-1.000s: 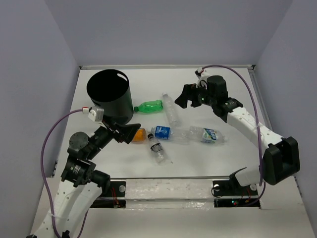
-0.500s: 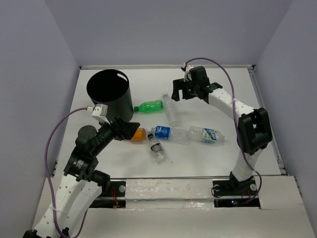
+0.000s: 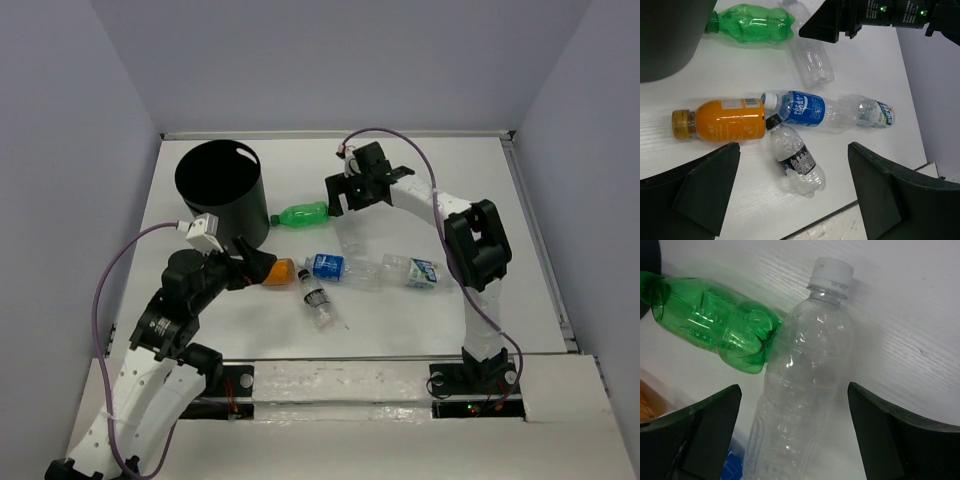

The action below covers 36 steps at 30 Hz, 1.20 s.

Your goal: Put the plastic bottles in the bin

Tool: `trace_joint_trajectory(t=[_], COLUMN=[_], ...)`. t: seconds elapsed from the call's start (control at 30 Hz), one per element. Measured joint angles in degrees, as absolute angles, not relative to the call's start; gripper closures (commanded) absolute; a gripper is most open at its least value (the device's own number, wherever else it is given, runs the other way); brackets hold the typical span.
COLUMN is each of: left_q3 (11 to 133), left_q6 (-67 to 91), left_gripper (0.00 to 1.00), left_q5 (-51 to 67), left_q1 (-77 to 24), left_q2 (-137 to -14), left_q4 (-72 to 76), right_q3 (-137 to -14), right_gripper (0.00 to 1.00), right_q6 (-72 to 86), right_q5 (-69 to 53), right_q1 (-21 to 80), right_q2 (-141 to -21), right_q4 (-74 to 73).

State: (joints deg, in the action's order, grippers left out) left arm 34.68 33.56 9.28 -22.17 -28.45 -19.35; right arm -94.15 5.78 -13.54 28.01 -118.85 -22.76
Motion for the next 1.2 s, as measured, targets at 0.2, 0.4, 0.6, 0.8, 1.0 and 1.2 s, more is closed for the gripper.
trace_joint_trajectory(t=[0.2, 0.4, 0.6, 0.8, 1.0, 1.2], left_q3=[38.7, 41.4, 41.4, 42.8, 45.1, 45.6], left_q6=[31.6, 28.5, 27.4, 25.7, 25.1, 25.6], left_gripper=[0.01, 0.01, 0.01, 0.01, 0.01, 0.02], left_q5=[6.7, 5.1, 5.1, 3.1, -0.7, -3.9], left_q1=[-22.2, -22.2, -22.2, -22.2, -22.2, -22.3], left_q2=[-28.5, -28.1, -27.4, -25.9, -21.0, -17.4], left_q4=[-23.2, -22.6, -22.1, -20.8, -17.1, -16.6], right_q3=[-95.3, -96.0, -96.4, -95.5, -100.5, -116.3], right_gripper=[0.16, 0.51, 0.64, 0.67, 0.67, 0.68], right_q6=[5.8, 5.9, 6.3, 6.2, 5.7, 5.0], right_q5=[-13.2, -10.7, -8.5, -3.8, -0.8, -2.9], right_q1=[29.0, 28.9, 28.9, 29.0, 33.0, 44.4], right_q2=[-122.4, -123.6, -123.1, -115.8, -104.2, -104.1], right_q4=[-23.6, -23.9, -24.1, -26.4, -25.5, -17.0])
